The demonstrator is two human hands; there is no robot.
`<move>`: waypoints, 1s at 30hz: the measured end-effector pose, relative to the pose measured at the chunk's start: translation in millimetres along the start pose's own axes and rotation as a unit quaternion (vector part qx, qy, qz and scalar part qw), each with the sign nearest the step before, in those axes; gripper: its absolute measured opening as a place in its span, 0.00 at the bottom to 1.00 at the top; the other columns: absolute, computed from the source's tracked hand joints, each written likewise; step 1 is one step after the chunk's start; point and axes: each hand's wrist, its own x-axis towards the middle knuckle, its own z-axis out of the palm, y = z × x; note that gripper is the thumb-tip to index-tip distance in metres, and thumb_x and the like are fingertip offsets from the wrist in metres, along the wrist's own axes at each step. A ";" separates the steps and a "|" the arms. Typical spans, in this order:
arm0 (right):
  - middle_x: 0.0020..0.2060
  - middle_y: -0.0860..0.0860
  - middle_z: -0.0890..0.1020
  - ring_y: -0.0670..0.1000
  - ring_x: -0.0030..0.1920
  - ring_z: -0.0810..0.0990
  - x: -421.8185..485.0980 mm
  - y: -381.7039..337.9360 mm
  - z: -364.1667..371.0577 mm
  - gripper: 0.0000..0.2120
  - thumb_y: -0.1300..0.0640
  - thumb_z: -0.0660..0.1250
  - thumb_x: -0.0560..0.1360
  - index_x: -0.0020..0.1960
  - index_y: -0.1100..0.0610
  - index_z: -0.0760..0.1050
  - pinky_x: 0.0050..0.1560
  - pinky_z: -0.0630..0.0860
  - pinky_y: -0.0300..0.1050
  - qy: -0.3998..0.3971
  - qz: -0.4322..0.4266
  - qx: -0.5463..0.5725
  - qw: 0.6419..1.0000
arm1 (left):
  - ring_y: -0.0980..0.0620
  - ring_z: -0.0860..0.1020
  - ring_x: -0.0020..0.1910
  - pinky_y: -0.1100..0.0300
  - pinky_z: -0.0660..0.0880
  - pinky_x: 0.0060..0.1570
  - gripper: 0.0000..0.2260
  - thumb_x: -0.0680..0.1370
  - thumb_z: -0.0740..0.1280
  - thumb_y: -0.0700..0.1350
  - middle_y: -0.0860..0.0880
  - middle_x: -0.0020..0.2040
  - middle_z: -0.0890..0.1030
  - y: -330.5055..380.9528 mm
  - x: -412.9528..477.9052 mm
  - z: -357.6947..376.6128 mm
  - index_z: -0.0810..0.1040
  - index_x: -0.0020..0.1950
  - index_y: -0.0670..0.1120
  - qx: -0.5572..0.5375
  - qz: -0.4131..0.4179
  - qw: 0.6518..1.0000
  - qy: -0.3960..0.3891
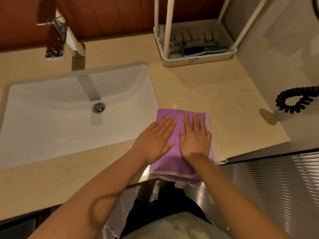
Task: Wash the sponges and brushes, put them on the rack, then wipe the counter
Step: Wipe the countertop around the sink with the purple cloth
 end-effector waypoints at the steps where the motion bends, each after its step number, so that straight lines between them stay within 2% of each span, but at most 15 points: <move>1: 0.77 0.53 0.53 0.54 0.77 0.49 -3.3 2.1 -5.3 0.26 0.48 0.48 0.81 0.77 0.50 0.49 0.71 0.54 0.50 -0.007 -0.013 -0.009 1.000 | 0.56 0.32 0.71 0.61 0.30 0.68 0.29 0.76 0.37 0.60 0.51 0.72 0.34 -1.9 -4.8 -0.5 0.32 0.72 0.48 0.009 0.004 1.000 -0.003; 5: 0.68 0.58 0.71 0.59 0.68 0.68 8.2 19.9 -24.9 0.25 0.48 0.49 0.77 0.70 0.56 0.67 0.66 0.59 0.52 0.069 -0.130 -0.043 0.988 | 0.54 0.33 0.72 0.56 0.31 0.69 0.28 0.77 0.37 0.59 0.49 0.75 0.35 2.7 -16.7 -2.0 0.32 0.73 0.48 0.040 -0.027 0.999 0.017; 7: 0.67 0.58 0.72 0.60 0.69 0.69 25.2 28.0 -28.2 0.24 0.50 0.49 0.77 0.68 0.57 0.70 0.67 0.54 0.51 0.070 -0.213 -0.055 0.973 | 0.53 0.35 0.75 0.56 0.32 0.70 0.27 0.81 0.42 0.56 0.47 0.77 0.38 19.4 -18.4 -4.1 0.36 0.75 0.47 -0.012 -0.096 0.995 0.029; 9: 0.70 0.58 0.70 0.60 0.71 0.67 41.1 33.5 -30.0 0.24 0.50 0.49 0.78 0.70 0.56 0.68 0.68 0.51 0.50 0.048 -0.289 -0.091 0.952 | 0.51 0.39 0.77 0.58 0.36 0.71 0.27 0.82 0.47 0.52 0.47 0.77 0.40 43.2 -14.8 -5.7 0.40 0.77 0.44 -0.093 -0.179 0.979 0.035; 11: 0.71 0.57 0.69 0.59 0.72 0.65 52.5 39.1 -27.7 0.24 0.50 0.49 0.78 0.71 0.56 0.67 0.69 0.51 0.51 0.037 -0.348 -0.125 0.928 | 0.46 0.51 0.77 0.54 0.47 0.73 0.26 0.81 0.52 0.46 0.43 0.77 0.50 68.5 -8.3 -1.1 0.50 0.76 0.39 -0.158 -0.255 0.952 0.056; 12: 0.71 0.57 0.69 0.59 0.71 0.66 56.9 41.2 -26.1 0.24 0.50 0.49 0.78 0.71 0.56 0.67 0.69 0.52 0.51 0.036 -0.369 -0.139 0.918 | 0.43 0.61 0.74 0.49 0.57 0.71 0.26 0.77 0.54 0.45 0.38 0.75 0.60 78.9 -3.2 3.6 0.59 0.73 0.36 -0.167 -0.283 0.942 0.071; 13: 0.70 0.58 0.69 0.59 0.71 0.67 60.0 42.3 -24.6 0.24 0.51 0.50 0.78 0.70 0.57 0.68 0.69 0.53 0.52 0.034 -0.383 -0.149 0.911 | 0.41 0.70 0.68 0.47 0.68 0.64 0.26 0.74 0.55 0.45 0.37 0.70 0.69 86.0 2.1 8.6 0.67 0.69 0.34 -0.167 -0.309 0.934 0.067; 15: 0.69 0.58 0.71 0.59 0.70 0.68 64.0 42.3 -23.4 0.24 0.53 0.51 0.76 0.69 0.59 0.69 0.69 0.52 0.51 0.041 -0.411 -0.160 0.896 | 0.43 0.76 0.63 0.48 0.75 0.56 0.27 0.72 0.53 0.49 0.38 0.65 0.75 92.3 9.2 15.1 0.73 0.65 0.36 -0.171 -0.352 0.919 0.035; 19: 0.70 0.57 0.69 0.57 0.71 0.66 69.6 35.4 -27.8 0.24 0.57 0.56 0.73 0.69 0.58 0.69 0.71 0.44 0.48 0.048 -0.493 -0.155 0.855 | 0.44 0.73 0.66 0.48 0.71 0.61 0.27 0.75 0.52 0.52 0.39 0.67 0.74 94.1 7.0 22.3 0.70 0.68 0.37 -0.153 -0.349 0.921 0.074; 22: 0.72 0.55 0.67 0.55 0.73 0.64 68.8 27.0 -30.1 0.24 0.52 0.53 0.76 0.70 0.58 0.67 0.71 0.42 0.47 0.022 -0.525 -0.155 0.837 | 0.43 0.72 0.67 0.48 0.66 0.63 0.28 0.76 0.53 0.52 0.38 0.68 0.72 89.2 -2.6 26.4 0.68 0.69 0.35 -0.136 -0.339 0.927 0.081; 24: 0.71 0.55 0.68 0.55 0.73 0.64 65.2 22.4 -24.5 0.25 0.49 0.51 0.77 0.71 0.59 0.66 0.71 0.42 0.48 0.003 -0.534 -0.172 0.828 | 0.44 0.62 0.73 0.47 0.61 0.69 0.30 0.77 0.50 0.54 0.38 0.73 0.63 81.6 -13.7 28.2 0.61 0.73 0.35 -0.150 -0.316 0.933 0.085; 26: 0.71 0.56 0.68 0.54 0.72 0.64 60.7 16.3 -16.2 0.26 0.48 0.50 0.78 0.71 0.60 0.65 0.71 0.42 0.48 -0.016 -0.538 -0.178 0.824 | 0.50 0.44 0.75 0.54 0.46 0.74 0.33 0.77 0.45 0.58 0.43 0.76 0.46 70.6 -28.2 28.4 0.46 0.75 0.39 -0.148 -0.304 0.937 0.086; 27: 0.71 0.57 0.68 0.53 0.73 0.63 58.1 13.0 -12.1 0.27 0.47 0.50 0.78 0.72 0.60 0.64 0.71 0.43 0.48 -0.024 -0.539 -0.175 0.823 | 0.53 0.38 0.73 0.58 0.38 0.73 0.33 0.77 0.43 0.59 0.46 0.75 0.40 65.2 -35.2 27.8 0.40 0.75 0.42 -0.140 -0.298 0.941 0.083; 28: 0.72 0.57 0.66 0.54 0.74 0.61 55.1 9.3 -8.5 0.28 0.47 0.50 0.78 0.72 0.61 0.63 0.71 0.43 0.48 -0.031 -0.544 -0.170 0.821 | 0.55 0.35 0.72 0.61 0.34 0.71 0.32 0.77 0.42 0.60 0.48 0.74 0.36 60.0 -42.2 27.7 0.36 0.73 0.44 -0.129 -0.292 0.944 0.081; 30: 0.73 0.57 0.63 0.55 0.74 0.59 50.5 1.4 -5.1 0.30 0.45 0.49 0.78 0.73 0.61 0.60 0.71 0.44 0.49 -0.043 -0.560 -0.162 0.811 | 0.57 0.34 0.72 0.62 0.34 0.71 0.32 0.76 0.41 0.63 0.51 0.72 0.33 49.6 -54.7 28.2 0.33 0.72 0.46 -0.123 -0.279 0.950 0.068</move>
